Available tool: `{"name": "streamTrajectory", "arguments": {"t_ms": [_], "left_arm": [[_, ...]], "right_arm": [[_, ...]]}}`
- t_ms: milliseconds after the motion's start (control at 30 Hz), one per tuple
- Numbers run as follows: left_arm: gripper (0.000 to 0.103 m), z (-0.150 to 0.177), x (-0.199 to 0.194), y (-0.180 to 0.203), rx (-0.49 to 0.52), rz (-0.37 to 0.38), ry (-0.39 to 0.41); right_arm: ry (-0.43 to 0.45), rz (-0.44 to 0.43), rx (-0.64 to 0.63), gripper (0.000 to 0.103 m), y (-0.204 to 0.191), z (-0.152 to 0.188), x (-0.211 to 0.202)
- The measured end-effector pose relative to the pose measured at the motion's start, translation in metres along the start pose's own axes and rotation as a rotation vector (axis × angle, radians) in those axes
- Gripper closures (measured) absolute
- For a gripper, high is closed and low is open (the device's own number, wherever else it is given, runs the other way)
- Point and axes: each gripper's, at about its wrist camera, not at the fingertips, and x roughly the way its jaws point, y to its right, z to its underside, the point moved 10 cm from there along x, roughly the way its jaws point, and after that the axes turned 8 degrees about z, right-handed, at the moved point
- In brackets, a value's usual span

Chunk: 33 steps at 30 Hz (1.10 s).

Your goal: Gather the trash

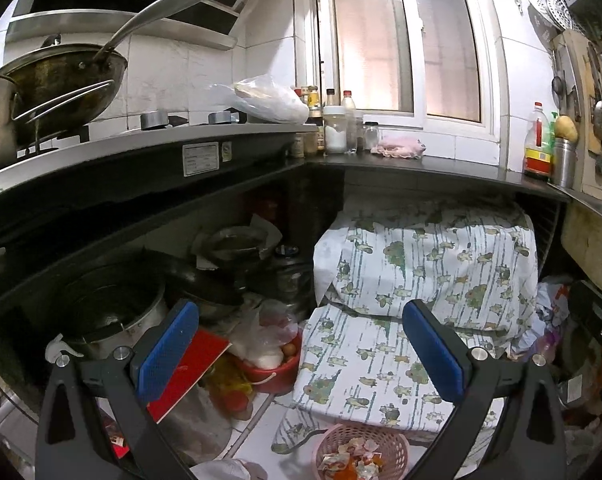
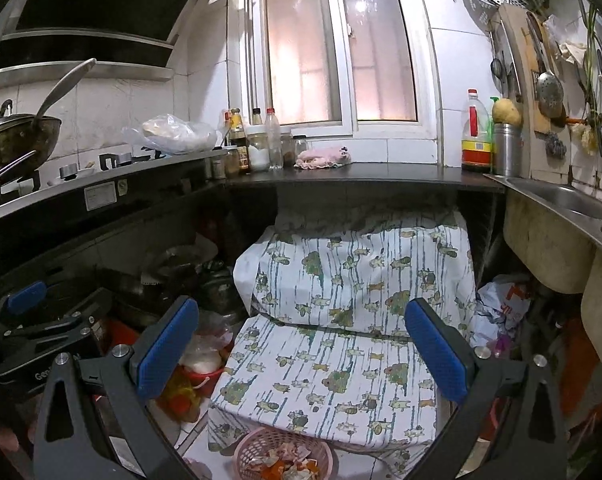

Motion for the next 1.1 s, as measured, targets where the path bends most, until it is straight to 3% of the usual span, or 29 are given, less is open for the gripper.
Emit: {"name": "streamTrajectory", "arguments": {"t_ms": [367, 1100], "left_arm": [[0.0, 0.001, 0.002, -0.003, -0.013, 0.025, -0.001], [0.0, 0.001, 0.004, -0.02, -0.025, -0.012, 0.003]], "right_arm": [[0.004, 0.014, -0.002, 0.0, -0.001, 0.0, 0.0], [0.009, 0.012, -0.018, 0.0, 0.004, 0.002, -0.005]]}}
